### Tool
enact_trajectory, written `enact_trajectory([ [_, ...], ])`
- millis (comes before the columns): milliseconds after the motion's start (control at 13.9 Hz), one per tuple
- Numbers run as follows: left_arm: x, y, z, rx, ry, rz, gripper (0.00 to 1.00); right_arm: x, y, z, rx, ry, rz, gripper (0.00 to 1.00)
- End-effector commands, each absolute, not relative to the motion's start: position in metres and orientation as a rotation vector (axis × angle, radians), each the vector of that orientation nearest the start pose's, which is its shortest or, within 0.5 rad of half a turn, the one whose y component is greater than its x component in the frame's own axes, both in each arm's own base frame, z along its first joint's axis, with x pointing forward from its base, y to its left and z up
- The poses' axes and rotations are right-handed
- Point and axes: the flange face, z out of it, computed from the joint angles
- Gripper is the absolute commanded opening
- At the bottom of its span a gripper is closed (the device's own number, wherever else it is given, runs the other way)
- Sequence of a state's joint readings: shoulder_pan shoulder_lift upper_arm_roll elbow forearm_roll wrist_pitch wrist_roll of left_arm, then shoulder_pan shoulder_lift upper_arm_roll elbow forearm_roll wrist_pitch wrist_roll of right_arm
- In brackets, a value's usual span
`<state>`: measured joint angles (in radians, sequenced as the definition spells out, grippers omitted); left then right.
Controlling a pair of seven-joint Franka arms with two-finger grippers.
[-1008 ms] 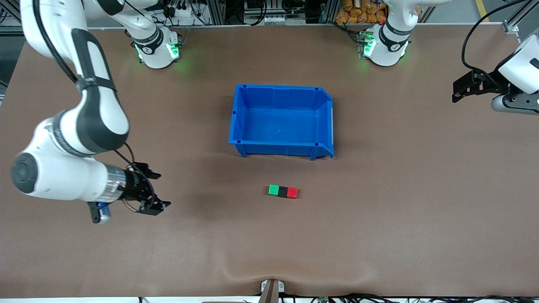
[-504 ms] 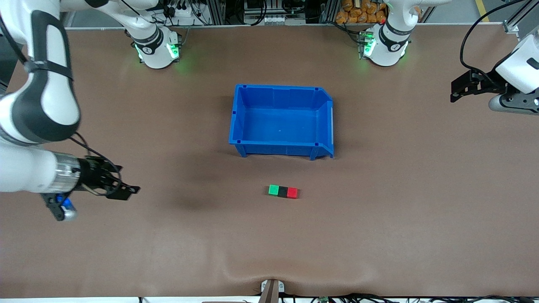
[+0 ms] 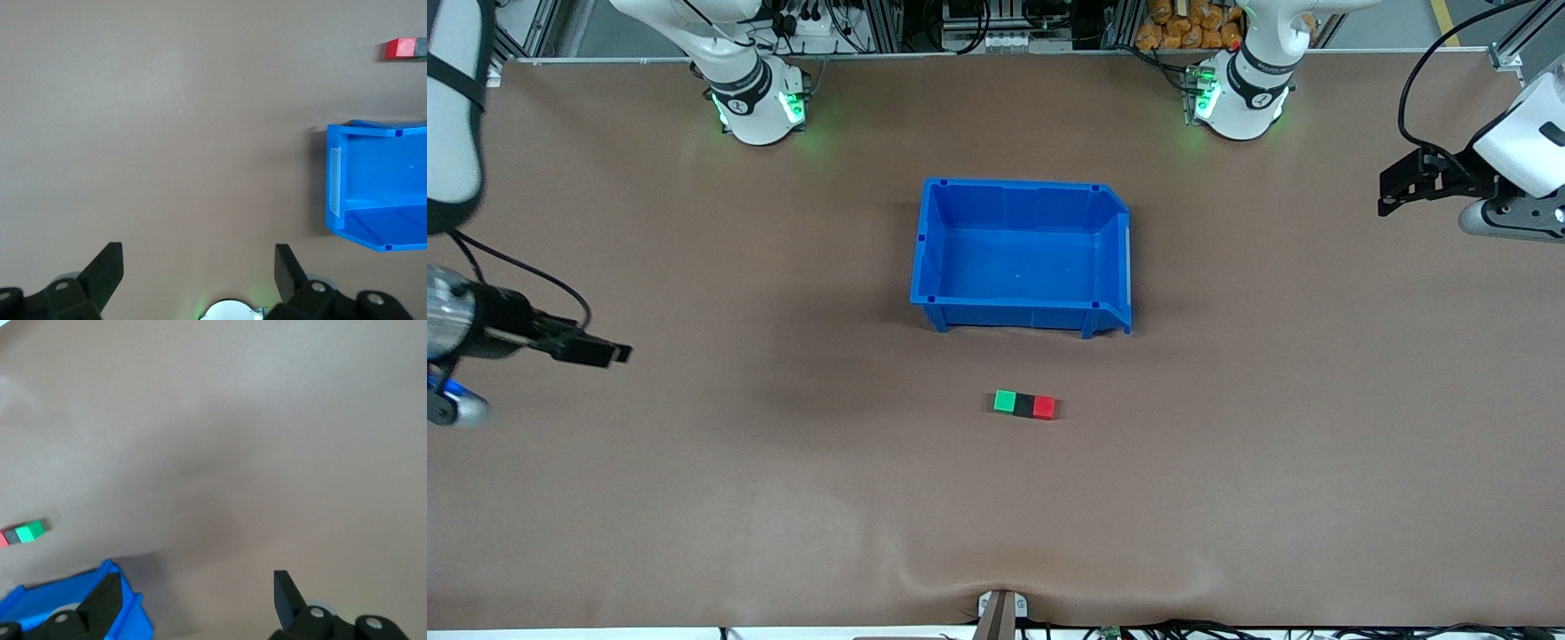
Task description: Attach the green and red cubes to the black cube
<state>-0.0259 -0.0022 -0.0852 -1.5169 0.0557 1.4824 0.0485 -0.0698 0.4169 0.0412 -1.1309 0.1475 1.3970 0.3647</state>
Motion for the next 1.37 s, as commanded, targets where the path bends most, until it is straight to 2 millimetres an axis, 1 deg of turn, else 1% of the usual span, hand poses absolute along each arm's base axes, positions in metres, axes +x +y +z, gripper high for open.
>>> enact_trajectory([
  [0, 0.541, -0.055, 0.648, -3.069, 0.243, 0.03, 1.0, 0.627, -0.022, 0.595, -3.016, 0.451, 0.219, 1.0],
  [144, 0.541, -0.055, 0.649, -3.069, 0.243, 0.028, 1.0, 0.608, -0.03, 0.613, -3.047, 0.332, 0.185, 1.0],
  [288, 0.541, -0.055, 0.649, -3.07, 0.24, 0.028, 1.0, 0.589, -0.036, 0.619, -3.053, 0.273, 0.176, 1.0],
  [432, 0.541, -0.055, 0.648, -3.069, 0.243, 0.03, 1.0, 0.573, -0.031, 0.63, -3.063, 0.261, 0.146, 1.0],
  [504, 0.541, -0.055, 0.649, -3.07, 0.24, 0.028, 1.0, 0.567, -0.032, 0.629, -3.063, 0.261, 0.151, 1.0],
  [648, 0.541, -0.055, 0.649, -3.069, 0.243, 0.028, 1.0, 0.555, -0.028, 0.627, -3.068, 0.261, 0.097, 1.0],
  [792, 0.541, -0.055, 0.648, -3.07, 0.24, 0.03, 1.0, 0.537, -0.014, 0.623, -3.075, 0.231, 0.058, 1.0],
  [936, 0.541, -0.055, 0.648, -3.07, 0.24, 0.03, 1.0, 0.531, -0.014, 0.622, -3.076, 0.211, 0.088, 1.0],
  [1008, 0.541, -0.055, 0.648, -3.07, 0.24, 0.03, 1.0, 0.528, -0.017, 0.622, -3.077, 0.156, 0.114, 1.0],
  [1080, 0.541, -0.055, 0.648, -3.069, 0.243, 0.03, 1.0, 0.527, -0.037, 0.621, -3.072, 0.143, 0.112, 1.0],
  [1152, 0.541, -0.055, 0.648, -3.07, 0.24, 0.03, 1.0, 0.529, -0.056, 0.625, -3.071, 0.124, 0.087, 1.0],
  [1224, 0.541, -0.055, 0.648, -3.069, 0.243, 0.03, 1.0, 0.533, -0.053, 0.636, -3.091, 0.073, 0.054, 1.0],
  [1296, 0.541, -0.055, 0.648, -3.069, 0.243, 0.03, 1.0, 0.54, -0.053, 0.639, -3.121, 0.07, 0.048, 1.0],
])
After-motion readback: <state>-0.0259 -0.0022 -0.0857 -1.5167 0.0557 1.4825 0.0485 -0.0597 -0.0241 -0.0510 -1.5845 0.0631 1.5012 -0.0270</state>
